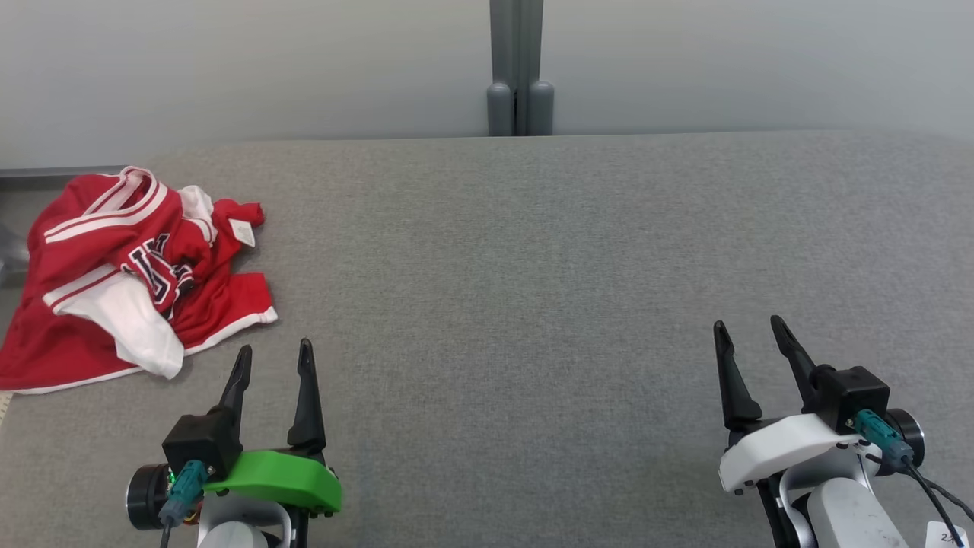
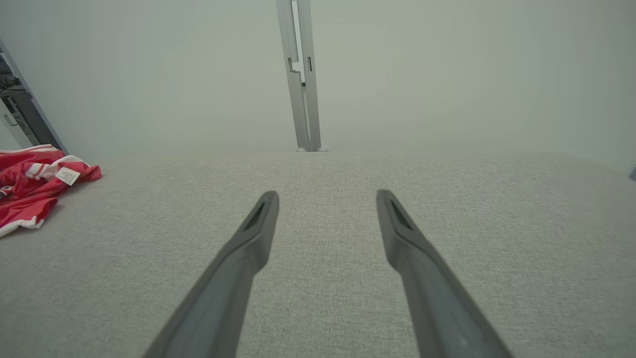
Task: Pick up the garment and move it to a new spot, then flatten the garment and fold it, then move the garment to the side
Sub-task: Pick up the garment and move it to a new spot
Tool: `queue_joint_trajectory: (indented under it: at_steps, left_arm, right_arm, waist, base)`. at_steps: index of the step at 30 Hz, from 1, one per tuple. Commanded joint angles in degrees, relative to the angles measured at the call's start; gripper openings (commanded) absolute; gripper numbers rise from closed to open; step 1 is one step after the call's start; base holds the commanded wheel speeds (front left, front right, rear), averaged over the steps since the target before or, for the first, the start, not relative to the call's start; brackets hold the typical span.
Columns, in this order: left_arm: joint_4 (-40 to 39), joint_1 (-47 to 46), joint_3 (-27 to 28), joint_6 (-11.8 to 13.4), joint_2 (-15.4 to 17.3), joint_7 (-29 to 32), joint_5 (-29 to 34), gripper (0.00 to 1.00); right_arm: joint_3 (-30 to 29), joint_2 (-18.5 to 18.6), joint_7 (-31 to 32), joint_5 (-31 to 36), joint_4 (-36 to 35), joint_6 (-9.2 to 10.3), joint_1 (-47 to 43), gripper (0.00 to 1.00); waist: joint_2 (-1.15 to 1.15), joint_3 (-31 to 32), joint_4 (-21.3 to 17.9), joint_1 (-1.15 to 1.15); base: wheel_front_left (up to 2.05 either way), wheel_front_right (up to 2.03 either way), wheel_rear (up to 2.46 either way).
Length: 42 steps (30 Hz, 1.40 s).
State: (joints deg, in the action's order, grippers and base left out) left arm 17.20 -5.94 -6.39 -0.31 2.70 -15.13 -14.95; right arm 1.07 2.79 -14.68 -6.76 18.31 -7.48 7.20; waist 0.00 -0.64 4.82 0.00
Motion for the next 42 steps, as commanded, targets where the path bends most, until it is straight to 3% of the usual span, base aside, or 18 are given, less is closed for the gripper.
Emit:
queue_joint_trajectory:
  at_steps: [1, 20, 29, 42]
  left_arm:
    - [0.1, -0.5, 0.2, 0.2, 0.4, 0.0, 0.4, 1.0]
    - [-0.5, 0.4, 2.7, 0.3, 0.3, 0.0, 1.0, 1.0]
    - [-4.5, 3.1, 7.0, 2.0, 0.3, 0.0, 0.2, 1.0]
    - [-6.1, 4.3, 8.2, 2.3, 0.3, 0.0, 0.9, 1.0]
  right_arm:
    - [-0.1, 0.2, -0.2, 0.3, -0.3, -0.03, 0.0, 1.0]
    - [0.0, 0.2, -0.5, -0.3, -0.8, -0.03, 0.2, 1.0]
    - [5.5, 0.3, -0.2, -0.5, 1.3, -0.02, 4.7, 1.0]
    - [7.0, 0.2, -0.5, -1.7, 3.6, -0.02, 6.6, 1.0]
  waist:
    - [0.0, -0.3, 3.5, 0.0]
    - [0.0, -1.7, 25.5, 0.0]
    - [0.0, -4.2, 26.9, 0.0]
    - [0.0, -4.4, 26.9, 0.0]
  base:
    - [0.0, 0.0, 0.0]
    - [0.0, 0.0, 0.0]
    - [0.0, 0.0, 0.0]
    - [0.0, 0.0, 0.0]
